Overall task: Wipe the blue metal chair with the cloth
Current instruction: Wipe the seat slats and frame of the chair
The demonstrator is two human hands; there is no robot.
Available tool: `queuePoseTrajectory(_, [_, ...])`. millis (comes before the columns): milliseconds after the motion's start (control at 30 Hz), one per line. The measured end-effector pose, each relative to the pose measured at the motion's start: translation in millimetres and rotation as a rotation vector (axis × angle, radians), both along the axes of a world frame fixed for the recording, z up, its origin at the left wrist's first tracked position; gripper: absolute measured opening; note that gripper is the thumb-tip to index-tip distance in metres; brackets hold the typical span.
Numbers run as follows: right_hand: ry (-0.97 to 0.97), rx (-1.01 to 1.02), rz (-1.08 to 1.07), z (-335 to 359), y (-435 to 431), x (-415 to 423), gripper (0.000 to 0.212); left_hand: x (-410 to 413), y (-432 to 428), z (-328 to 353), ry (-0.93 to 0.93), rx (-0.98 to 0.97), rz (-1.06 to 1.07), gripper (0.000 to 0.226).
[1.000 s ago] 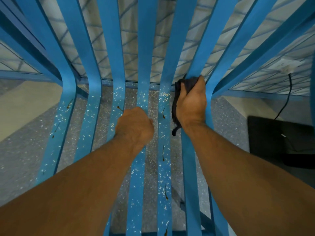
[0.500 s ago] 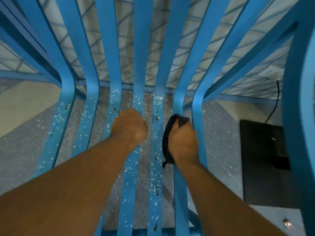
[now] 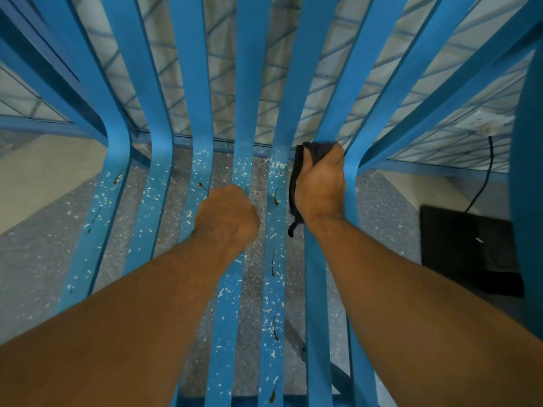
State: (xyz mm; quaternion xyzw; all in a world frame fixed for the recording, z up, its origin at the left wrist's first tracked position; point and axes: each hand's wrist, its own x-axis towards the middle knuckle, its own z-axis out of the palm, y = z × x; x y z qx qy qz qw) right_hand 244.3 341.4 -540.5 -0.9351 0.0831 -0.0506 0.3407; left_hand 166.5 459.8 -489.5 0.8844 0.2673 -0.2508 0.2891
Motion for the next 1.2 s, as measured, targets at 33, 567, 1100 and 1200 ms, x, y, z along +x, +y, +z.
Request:
queuePoseTrajectory(33, [-0.065,-0.011,0.009,0,2,1,0.051,0,0,0,0.0,-0.005,0.003,0.034])
queuePoseTrajectory(567, [0.479,0.02,-0.074,16,-17,-59,0.042,5,3,-1,0.034,0.046,-0.042,0.035])
queuePoseTrajectory(1100, [0.511,-0.034,-0.043,40,-56,-259,0.05,-49,-1,38,-0.208,0.04,-0.109,0.036])
queuePoseTrajectory(1200, [0.519,-0.053,-0.031,50,-60,-282,0.058,-88,-5,48,-0.356,0.084,-0.156,0.049])
